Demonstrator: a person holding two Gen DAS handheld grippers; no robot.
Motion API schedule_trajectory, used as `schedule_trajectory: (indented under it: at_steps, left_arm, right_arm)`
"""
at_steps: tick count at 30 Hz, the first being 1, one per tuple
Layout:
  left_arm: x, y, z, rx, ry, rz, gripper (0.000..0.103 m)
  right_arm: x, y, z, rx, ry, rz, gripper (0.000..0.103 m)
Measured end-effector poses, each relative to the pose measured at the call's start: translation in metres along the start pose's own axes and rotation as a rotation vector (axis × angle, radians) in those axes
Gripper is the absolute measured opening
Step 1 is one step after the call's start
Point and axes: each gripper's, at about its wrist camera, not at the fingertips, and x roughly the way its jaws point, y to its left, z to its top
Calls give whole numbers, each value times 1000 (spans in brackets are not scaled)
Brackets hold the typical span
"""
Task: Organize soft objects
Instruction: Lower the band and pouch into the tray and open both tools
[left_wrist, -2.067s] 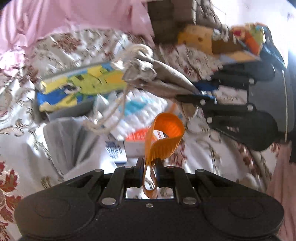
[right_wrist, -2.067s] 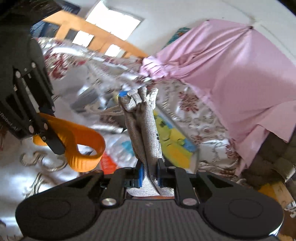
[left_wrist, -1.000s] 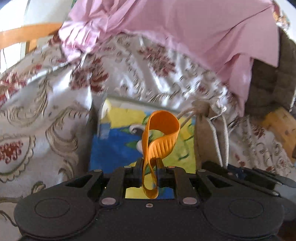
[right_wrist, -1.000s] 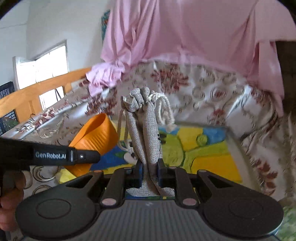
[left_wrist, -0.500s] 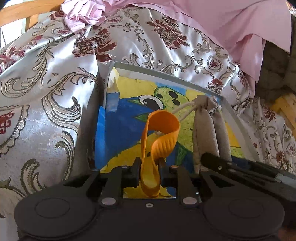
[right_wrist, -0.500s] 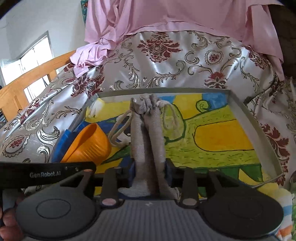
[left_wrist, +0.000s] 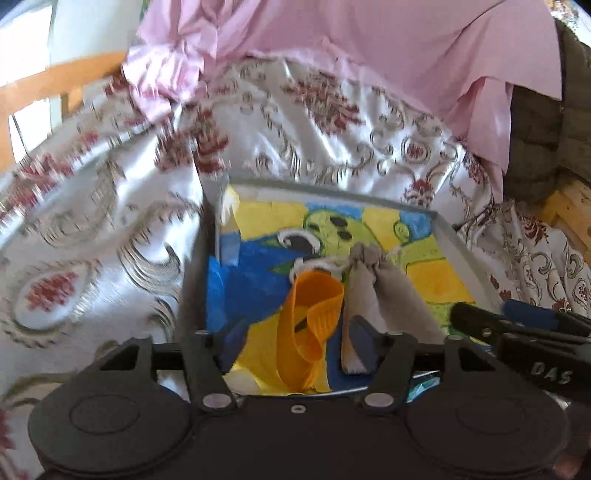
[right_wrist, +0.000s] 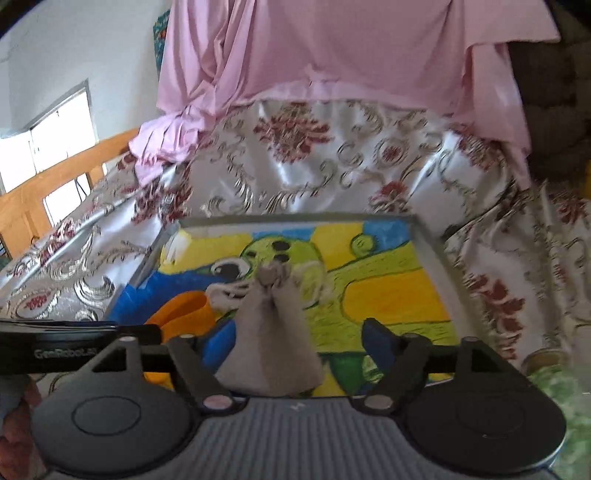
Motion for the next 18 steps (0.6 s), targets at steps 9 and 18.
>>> schedule_trajectory:
  at_steps: [9, 18]
  left_arm:
    - [-86, -15, -6, 30, -194, 41, 96]
    - [-164, -34, -36, 41, -324, 38, 102]
  right_arm:
    - [-82, -23, -2, 81, -154, -4, 103]
    - [-172, -8, -36, -14, -322, -34, 103]
